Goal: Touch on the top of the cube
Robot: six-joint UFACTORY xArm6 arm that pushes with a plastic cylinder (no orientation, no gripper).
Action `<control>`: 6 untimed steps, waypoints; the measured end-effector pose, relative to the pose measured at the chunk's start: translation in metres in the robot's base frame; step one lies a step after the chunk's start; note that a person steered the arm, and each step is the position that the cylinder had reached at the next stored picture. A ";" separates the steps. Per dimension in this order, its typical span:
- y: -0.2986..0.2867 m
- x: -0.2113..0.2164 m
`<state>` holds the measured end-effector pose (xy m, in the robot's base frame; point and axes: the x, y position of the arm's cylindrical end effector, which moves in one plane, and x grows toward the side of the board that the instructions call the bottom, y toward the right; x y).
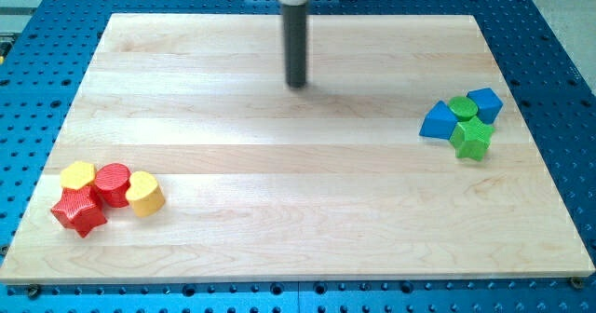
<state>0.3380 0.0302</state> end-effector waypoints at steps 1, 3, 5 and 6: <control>0.074 -0.006; 0.221 -0.023; 0.315 -0.019; 0.315 -0.019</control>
<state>0.3189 0.3455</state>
